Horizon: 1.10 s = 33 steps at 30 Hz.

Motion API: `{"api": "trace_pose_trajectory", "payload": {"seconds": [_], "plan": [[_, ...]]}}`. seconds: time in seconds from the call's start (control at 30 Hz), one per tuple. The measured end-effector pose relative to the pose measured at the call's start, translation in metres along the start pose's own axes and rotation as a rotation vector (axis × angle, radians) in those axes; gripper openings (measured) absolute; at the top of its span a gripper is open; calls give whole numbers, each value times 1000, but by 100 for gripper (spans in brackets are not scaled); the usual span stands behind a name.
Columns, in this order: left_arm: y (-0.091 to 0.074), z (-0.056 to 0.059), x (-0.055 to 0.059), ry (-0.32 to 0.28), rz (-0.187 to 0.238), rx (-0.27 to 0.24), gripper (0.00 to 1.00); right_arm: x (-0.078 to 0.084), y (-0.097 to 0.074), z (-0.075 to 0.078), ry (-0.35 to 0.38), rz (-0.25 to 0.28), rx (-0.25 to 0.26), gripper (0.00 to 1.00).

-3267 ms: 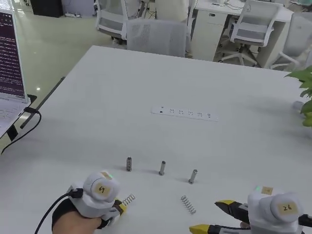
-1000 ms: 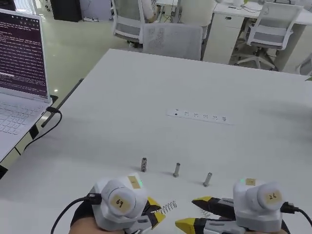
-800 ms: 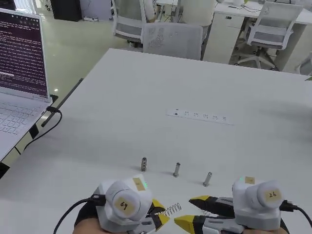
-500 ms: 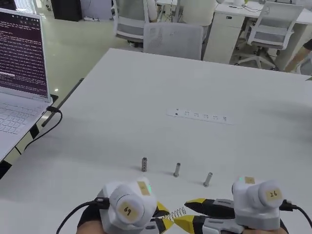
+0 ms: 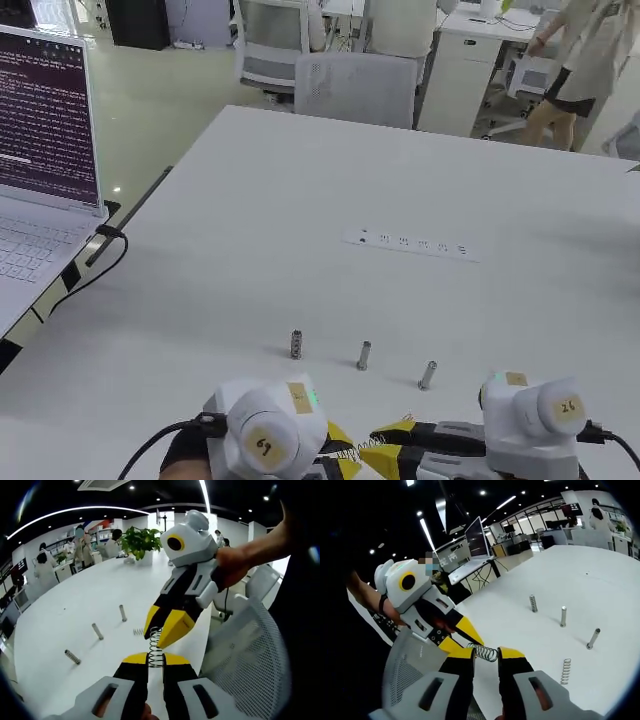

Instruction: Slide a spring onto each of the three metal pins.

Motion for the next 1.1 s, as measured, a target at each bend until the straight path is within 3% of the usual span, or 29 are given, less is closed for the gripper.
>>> {"api": "trace_pose_trajectory", "payload": {"seconds": [0.33,0.43,0.93,1.1], "plan": [[1,2,1,33,3,13,2,1,-2,-1,-1,-5,-12,14],[2,3,4,71,-7,20,2,-3,-4,-5,8,22,-49,10],[5,3,1,77,11,28,3,-10,-2,-8,-64,-48,-35,9],[8,3,4,72,0,25,3,-11,-3,-7,-79,-54,-29,9]]}}
Point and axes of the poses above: the centre of the closed fingertips' face, and the gripper's own axes: y roughly forward along the fingers, z roughly to its right, x roughly out of its underside, the point moved 8 cm from there along -y, roughly backward along the fingers, and after that the axes turned 9 degrees about -x, right-handed, at the moved point
